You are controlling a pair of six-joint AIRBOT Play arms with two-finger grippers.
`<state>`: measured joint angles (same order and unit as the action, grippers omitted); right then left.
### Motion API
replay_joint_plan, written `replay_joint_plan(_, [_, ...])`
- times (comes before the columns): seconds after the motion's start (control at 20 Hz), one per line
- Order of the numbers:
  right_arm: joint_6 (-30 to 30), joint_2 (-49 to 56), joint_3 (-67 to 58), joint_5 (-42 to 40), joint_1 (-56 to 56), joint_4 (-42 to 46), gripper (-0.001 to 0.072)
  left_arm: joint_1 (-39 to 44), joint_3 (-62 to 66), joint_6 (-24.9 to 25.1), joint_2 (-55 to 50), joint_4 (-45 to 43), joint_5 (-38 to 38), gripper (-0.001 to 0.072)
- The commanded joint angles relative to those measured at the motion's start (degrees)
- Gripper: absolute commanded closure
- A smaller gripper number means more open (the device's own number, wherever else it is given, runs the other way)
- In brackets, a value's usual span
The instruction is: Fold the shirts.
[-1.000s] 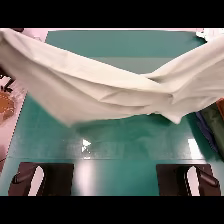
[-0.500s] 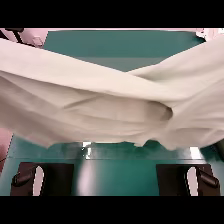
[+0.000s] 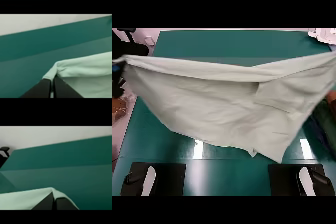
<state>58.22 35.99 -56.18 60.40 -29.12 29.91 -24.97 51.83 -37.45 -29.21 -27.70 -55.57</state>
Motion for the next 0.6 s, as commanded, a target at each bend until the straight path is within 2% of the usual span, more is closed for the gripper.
replay_joint_plan(0.0, [-3.6, 8.4, 6.3, -4.9, 3.7, -0.4, 0.0688, 0.0, -5.7, 9.8, -9.1, 12.0, 0.5, 0.0684])
replay_joint_plan(0.15, [-9.0, 15.9, 6.6, -10.9, 10.1, -0.4, 0.0688, 0.0, -5.8, 17.8, -18.0, 18.9, 0.7, 0.0684])
replay_joint_plan(0.25, [-9.9, 20.8, 6.6, -17.0, 14.1, -0.2, 0.0688, 2.2, -5.8, 22.1, -24.0, 23.4, 1.4, 0.0684])
replay_joint_plan(0.35, [-10.0, 25.1, 6.5, -23.0, 17.1, -0.3, 0.0688, 6.4, -5.8, 27.0, -28.8, 24.2, 3.7, 0.0684])
replay_joint_plan(0.4, [-10.5, 27.3, 6.2, -25.4, 18.2, -0.2, 0.0688, 8.7, -5.8, 29.3, -30.6, 24.3, 6.4, 0.0684])
replay_joint_plan(0.55, [-13.1, 34.5, 2.1, -26.9, 20.1, -0.2, 0.0688, 14.0, -5.8, 35.0, -34.2, 28.1, 21.3, 0.0684])
